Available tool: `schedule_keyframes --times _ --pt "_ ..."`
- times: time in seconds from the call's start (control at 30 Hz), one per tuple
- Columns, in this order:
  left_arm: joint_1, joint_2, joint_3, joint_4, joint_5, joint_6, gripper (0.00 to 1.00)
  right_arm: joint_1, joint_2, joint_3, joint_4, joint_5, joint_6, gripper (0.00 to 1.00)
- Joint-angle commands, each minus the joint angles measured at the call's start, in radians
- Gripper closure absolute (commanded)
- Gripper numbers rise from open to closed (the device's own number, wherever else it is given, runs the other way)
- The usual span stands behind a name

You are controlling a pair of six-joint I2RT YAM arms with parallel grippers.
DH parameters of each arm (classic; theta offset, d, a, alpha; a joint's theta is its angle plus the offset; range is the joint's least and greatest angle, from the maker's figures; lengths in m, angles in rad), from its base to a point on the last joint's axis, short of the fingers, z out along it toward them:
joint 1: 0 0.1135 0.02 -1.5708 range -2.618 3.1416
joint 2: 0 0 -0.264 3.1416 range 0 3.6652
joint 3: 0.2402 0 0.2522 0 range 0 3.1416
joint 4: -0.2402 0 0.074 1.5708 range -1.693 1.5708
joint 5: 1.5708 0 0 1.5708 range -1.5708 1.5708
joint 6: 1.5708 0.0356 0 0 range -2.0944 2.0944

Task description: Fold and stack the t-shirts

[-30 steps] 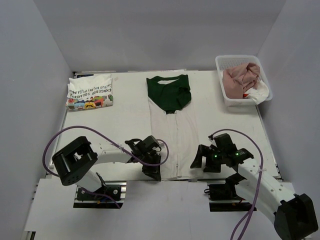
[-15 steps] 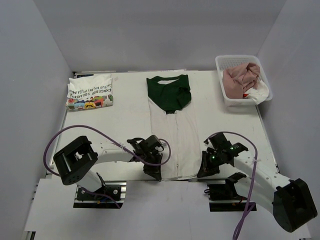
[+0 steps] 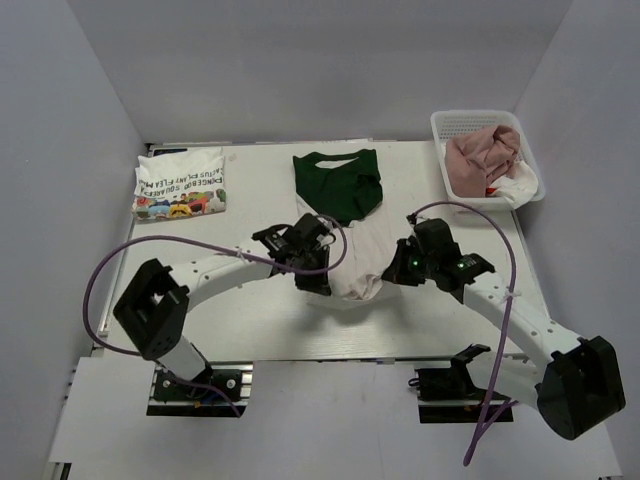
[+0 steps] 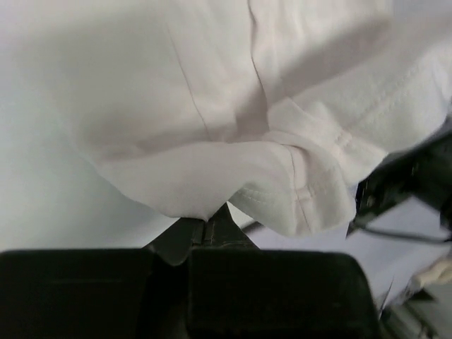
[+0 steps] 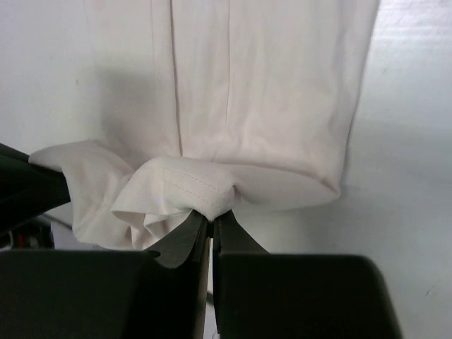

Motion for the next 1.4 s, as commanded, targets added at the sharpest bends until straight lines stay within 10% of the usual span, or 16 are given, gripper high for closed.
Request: schedule_keyframes --times 0.0,0.5,1.07,1.1,1.13,1.23,1.27,1.37 --pt "0.069 0.057 0.082 -0.018 -0.083 -0.003 1.0 -0.002 0.025 0.052 0.159 0.127 0.018 1.0" --pt "0.294 0.381 0.562 -0.041 -0.038 0.085 1.0 -0.028 0.384 0.308 0.385 0.296 -0.064 1.0" --pt "0.419 0.602 0.742 -0.02 0.075 0.105 1.0 -0.105 0.824 0.655 0.319 0.211 -0.021 1.0" --pt "0.419 0.611 0.742 -0.02 0.075 0.105 0.96 -0.105 0.847 0.659 0.317 0.194 -0.023 1.0" --pt "0.419 0.611 0.742 -0.02 0.084 0.105 0.61 -0.109 0.85 0.676 0.303 0.176 -0.021 0.69" --pt "0.428 0.573 0.731 -0.032 0.095 0.117 0.01 -0.111 0.847 0.681 0.277 0.145 -0.043 0.29" --pt "0.437 0.553 0.708 -0.032 0.08 0.117 0.01 -0.107 0.829 0.673 0.265 0.145 -0.076 0.1" --pt "0.448 0.442 0.566 -0.023 0.014 0.117 0.01 -0.096 0.755 0.539 0.32 0.024 -0.101 0.1"
